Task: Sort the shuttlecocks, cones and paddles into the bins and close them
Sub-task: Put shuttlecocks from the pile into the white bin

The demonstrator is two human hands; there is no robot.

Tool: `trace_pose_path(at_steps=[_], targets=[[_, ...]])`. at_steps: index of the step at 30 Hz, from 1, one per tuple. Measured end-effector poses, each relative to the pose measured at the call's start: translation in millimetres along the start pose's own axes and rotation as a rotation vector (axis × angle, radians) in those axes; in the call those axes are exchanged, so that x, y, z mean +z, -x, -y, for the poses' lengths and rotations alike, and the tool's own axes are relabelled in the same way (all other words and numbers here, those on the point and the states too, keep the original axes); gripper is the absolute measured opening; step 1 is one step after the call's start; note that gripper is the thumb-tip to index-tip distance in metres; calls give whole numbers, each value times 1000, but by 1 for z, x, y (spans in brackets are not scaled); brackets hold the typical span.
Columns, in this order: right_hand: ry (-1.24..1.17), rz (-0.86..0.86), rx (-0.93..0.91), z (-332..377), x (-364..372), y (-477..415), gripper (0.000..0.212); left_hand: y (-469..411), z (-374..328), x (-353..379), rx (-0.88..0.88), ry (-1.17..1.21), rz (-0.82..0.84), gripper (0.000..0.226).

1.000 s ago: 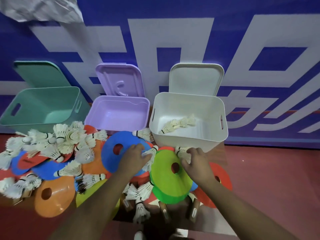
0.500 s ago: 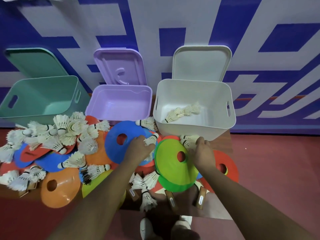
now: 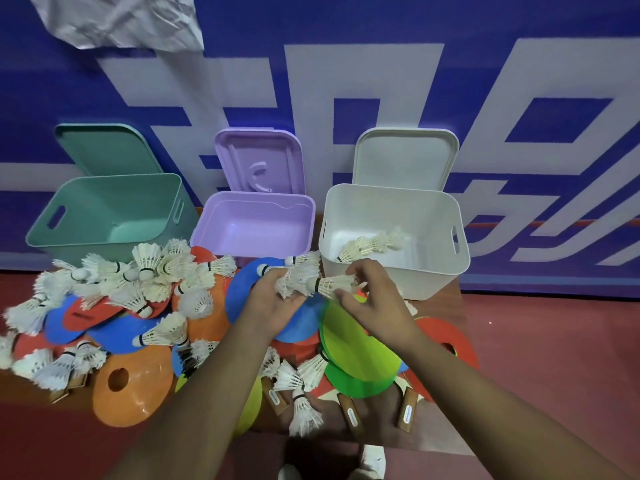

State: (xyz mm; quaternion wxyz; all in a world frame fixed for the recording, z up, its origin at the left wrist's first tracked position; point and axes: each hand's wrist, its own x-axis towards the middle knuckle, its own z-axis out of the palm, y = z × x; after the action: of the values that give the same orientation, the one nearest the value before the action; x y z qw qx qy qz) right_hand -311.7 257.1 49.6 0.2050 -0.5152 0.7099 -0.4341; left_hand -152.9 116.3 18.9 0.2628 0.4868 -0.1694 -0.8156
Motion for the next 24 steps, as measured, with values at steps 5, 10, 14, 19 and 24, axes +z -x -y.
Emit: trace_pose_path(at_steps=[5,10,14,19,24], targets=[[-33,-55,26,8,10,-5,39,16,7,12,16,18,202,54],[-172,-117,148,4,-4,-9,41,26,9,20,157,-209,282,56],[-333,-151,222,-2,-33,-21,19,25,6,45,233,-310,362,23],[-266,-236,305,-17,-73,-50,22,3,-6,92,402,-691,258,29],[-104,-158,427,-58,-94,-80,39,-32,-16,136,595,-1144,275,33]])
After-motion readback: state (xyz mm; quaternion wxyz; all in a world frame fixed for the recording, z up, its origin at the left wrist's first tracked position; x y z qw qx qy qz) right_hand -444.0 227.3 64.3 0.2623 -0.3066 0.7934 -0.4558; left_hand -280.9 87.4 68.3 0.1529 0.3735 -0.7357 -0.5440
